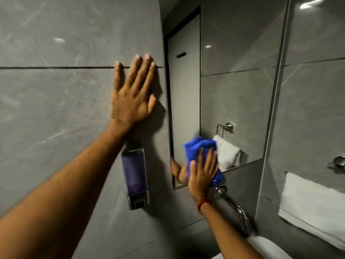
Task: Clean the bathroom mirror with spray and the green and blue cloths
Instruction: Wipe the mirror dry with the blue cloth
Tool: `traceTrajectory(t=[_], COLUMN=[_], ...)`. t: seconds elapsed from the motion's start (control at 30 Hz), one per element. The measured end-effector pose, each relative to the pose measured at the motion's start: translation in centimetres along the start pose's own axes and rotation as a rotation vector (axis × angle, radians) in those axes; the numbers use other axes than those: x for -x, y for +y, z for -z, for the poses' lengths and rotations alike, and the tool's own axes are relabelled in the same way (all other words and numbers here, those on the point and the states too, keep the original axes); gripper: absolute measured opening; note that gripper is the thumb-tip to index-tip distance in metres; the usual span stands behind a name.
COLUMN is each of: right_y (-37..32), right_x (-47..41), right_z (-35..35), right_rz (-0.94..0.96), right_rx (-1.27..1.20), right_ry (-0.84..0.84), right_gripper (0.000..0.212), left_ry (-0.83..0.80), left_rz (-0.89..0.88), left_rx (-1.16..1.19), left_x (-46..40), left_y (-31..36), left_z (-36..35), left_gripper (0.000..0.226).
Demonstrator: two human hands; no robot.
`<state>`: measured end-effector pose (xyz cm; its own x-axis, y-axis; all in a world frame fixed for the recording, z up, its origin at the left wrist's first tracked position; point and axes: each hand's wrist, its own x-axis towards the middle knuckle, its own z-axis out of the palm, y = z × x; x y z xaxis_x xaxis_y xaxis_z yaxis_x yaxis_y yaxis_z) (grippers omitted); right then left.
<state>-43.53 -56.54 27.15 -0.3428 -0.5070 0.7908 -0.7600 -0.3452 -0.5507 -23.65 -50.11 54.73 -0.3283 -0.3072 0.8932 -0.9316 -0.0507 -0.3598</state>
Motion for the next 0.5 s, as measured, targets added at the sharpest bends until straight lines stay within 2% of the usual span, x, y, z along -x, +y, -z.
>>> traceTrajectory(t=[0.1,0.17,0.2,0.27,0.37,0.5], right_y=[5.2,7.9,8.6,9.0,6.3,0.7], right_x=[-5.3,-10.1,-12.5,-15.6,-13.2,-0.2], right_z=[2.9,5.0,5.7,6.2,4.4,-0.1], right_rz=[-0.425,-0.484,-0.478,-0.530,-0.408,-0.135], right_rx=[-0.209,-0.270,-0.266,-0.265,-0.211,-0.033], right_ry=[0.100,0.117,0.106,0.135,0.136,0.047], right_gripper=[0.081,0.100,0.092,0.062,0.057,0.062], left_ry=[-0.006,0.011,0.021,0.040,0.026,0.008], left_rz=[0.041,0.061,0.057,0.051,0.047,0.048], left_rx=[0.011,0.000,-0.009,-0.014,-0.009,0.002], left_x=[0.1,-0.1,-0.1,0.0,0.0,0.1], left_y=[1.4,1.4,1.4,1.4,1.5,1.5], left_z=[-1.0,-1.2,-1.2,-1.3,-1.1,-1.1], left_gripper=[0.074,0.074,0.074,0.074,0.074,0.074])
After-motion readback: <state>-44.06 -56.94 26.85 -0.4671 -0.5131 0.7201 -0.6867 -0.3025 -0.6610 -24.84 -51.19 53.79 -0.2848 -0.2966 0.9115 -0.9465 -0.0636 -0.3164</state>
